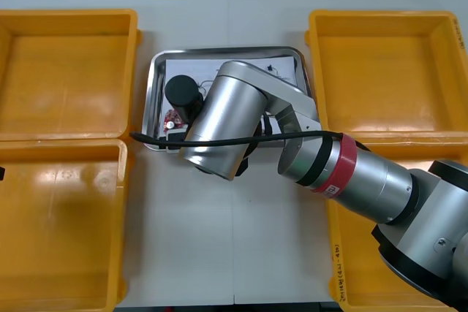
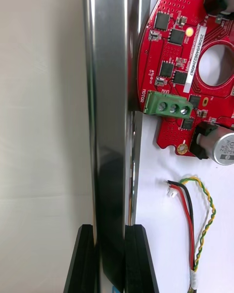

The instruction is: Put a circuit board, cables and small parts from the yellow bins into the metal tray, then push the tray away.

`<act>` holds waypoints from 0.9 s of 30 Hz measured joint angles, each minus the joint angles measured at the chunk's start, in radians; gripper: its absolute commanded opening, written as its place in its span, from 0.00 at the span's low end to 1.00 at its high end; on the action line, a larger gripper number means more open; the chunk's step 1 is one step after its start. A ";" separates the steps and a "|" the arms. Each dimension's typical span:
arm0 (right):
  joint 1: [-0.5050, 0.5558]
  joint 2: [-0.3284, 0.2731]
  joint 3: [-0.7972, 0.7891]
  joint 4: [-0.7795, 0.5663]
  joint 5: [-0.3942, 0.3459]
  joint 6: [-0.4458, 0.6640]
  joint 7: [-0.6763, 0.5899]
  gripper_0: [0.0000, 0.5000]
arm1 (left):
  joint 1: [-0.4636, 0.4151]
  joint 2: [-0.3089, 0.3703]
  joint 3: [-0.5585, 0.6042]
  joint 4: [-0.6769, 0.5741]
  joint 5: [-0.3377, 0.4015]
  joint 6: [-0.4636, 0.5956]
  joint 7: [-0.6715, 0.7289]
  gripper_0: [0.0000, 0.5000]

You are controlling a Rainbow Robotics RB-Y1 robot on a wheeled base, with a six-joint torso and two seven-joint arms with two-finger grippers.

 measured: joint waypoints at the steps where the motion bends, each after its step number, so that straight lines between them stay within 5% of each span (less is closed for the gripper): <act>1: -0.001 0.001 -0.003 0.009 0.002 -0.007 0.006 0.00 | 0.000 0.000 0.000 0.000 0.000 0.000 0.000 1.00; 27: -0.133 0.010 -0.014 0.243 0.007 -0.189 0.017 0.00 | 0.000 0.000 0.000 0.000 0.000 0.000 0.000 1.00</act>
